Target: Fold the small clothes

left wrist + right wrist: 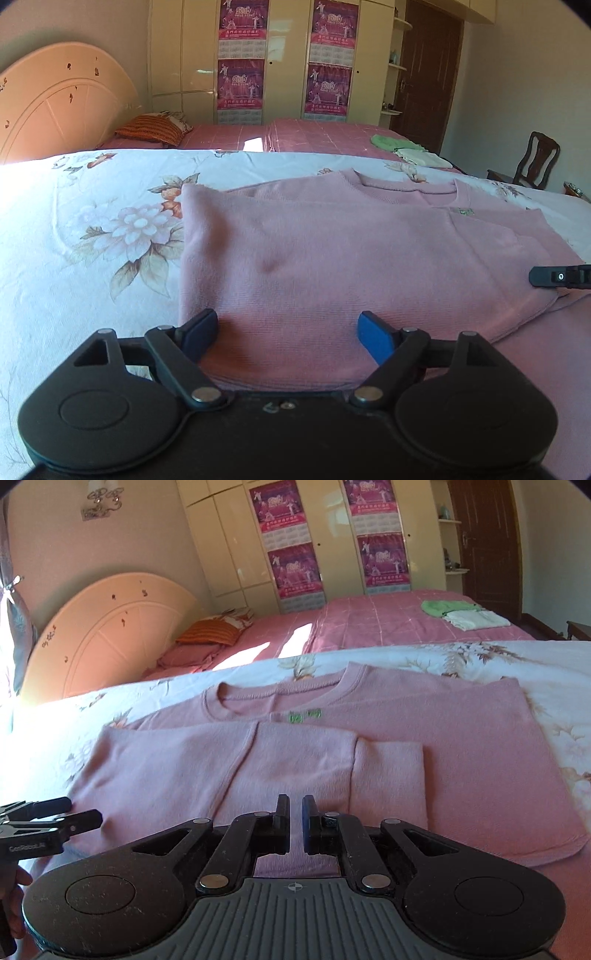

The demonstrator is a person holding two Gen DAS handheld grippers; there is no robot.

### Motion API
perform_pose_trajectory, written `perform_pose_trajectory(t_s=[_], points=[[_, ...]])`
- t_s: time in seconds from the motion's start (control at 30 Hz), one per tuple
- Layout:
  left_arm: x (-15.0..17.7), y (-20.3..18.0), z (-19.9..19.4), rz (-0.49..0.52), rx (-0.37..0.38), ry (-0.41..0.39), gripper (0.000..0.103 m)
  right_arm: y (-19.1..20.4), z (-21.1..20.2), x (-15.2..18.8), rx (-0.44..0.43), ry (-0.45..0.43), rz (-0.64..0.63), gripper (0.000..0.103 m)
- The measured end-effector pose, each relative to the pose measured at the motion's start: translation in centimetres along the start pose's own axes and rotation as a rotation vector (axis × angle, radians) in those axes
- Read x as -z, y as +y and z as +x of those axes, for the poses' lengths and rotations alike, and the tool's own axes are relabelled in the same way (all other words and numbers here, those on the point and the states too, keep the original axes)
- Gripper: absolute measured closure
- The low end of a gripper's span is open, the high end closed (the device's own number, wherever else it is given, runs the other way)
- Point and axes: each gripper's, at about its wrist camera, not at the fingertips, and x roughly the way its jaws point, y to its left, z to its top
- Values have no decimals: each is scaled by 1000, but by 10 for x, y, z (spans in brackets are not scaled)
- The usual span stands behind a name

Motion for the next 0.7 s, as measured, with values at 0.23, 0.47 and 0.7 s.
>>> perform_pose_trajectory(t_s=[0.23,0.47,0.7], points=[[-26,6,-4,29,6,-50,19,-9,-14,-5,11,-50,12,97],[-71,28,73,-82,-9,49,16,-22,28,-42,72,-30,79,97],[-37,24,36,6,0,33,14,-28,18,-22,86,8,32,97]])
